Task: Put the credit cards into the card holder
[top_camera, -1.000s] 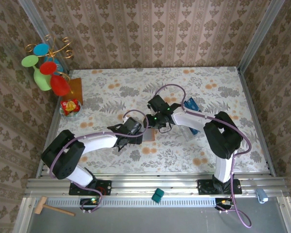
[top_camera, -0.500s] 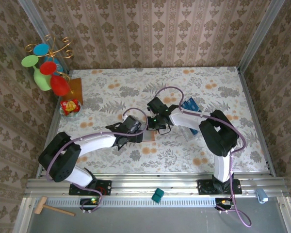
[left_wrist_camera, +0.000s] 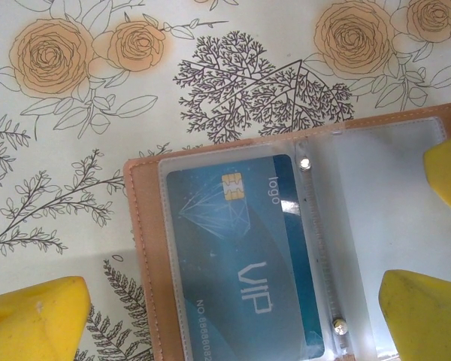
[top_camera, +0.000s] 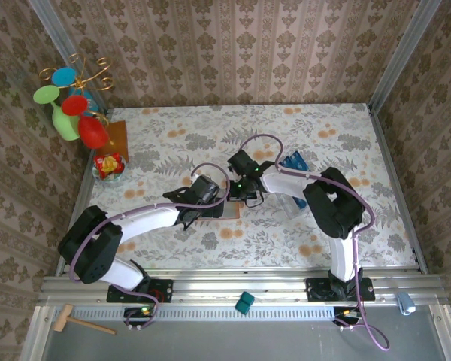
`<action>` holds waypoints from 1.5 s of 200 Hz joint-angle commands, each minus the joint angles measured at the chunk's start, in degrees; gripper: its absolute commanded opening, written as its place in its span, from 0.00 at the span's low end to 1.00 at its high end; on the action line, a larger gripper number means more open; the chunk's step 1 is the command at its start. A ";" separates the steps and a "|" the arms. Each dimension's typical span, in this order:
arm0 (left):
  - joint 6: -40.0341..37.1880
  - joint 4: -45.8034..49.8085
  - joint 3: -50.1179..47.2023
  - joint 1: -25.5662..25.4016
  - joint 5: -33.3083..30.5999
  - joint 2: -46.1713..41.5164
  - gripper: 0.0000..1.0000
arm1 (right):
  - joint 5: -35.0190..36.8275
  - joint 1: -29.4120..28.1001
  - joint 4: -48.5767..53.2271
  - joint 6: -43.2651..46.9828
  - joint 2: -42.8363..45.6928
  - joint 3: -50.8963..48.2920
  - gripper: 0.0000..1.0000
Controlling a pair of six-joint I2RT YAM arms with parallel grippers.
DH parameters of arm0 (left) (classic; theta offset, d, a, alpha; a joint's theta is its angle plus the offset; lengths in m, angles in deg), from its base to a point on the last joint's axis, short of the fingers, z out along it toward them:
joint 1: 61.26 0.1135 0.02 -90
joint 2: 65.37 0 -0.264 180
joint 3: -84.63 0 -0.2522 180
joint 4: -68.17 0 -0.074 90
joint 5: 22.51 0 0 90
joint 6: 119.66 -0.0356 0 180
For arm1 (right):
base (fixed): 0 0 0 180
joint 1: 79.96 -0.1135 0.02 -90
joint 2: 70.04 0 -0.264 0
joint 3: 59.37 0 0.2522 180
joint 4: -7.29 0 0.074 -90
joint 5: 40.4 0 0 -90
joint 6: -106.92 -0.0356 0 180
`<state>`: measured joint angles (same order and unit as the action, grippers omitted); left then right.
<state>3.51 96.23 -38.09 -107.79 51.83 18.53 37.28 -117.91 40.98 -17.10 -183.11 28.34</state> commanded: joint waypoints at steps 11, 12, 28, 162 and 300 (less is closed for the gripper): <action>-0.91 0.37 0.05 -0.28 0.38 0.52 1.00 | -1.47 -0.25 1.04 0.37 -2.76 2.22 0.06; -0.91 0.37 0.06 -0.26 0.33 0.54 1.00 | -1.52 -0.27 0.97 0.36 -2.85 2.28 0.06; -0.91 0.18 -0.09 -0.37 0.42 0.91 1.00 | -2.08 -0.70 1.08 0.26 -3.80 3.10 0.06; -1.34 -2.39 0.31 -0.50 0.91 4.78 1.00 | -2.53 -1.51 0.34 -0.74 -4.78 3.09 0.06; 1.19 -3.34 -2.94 -0.50 -0.60 6.52 1.00 | -2.46 0.06 0.51 -0.87 0.92 1.89 0.34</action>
<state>3.75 91.62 -39.59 -107.98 52.23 24.67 35.12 -118.61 40.47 -17.77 -185.76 30.84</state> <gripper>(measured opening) 0.999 0.304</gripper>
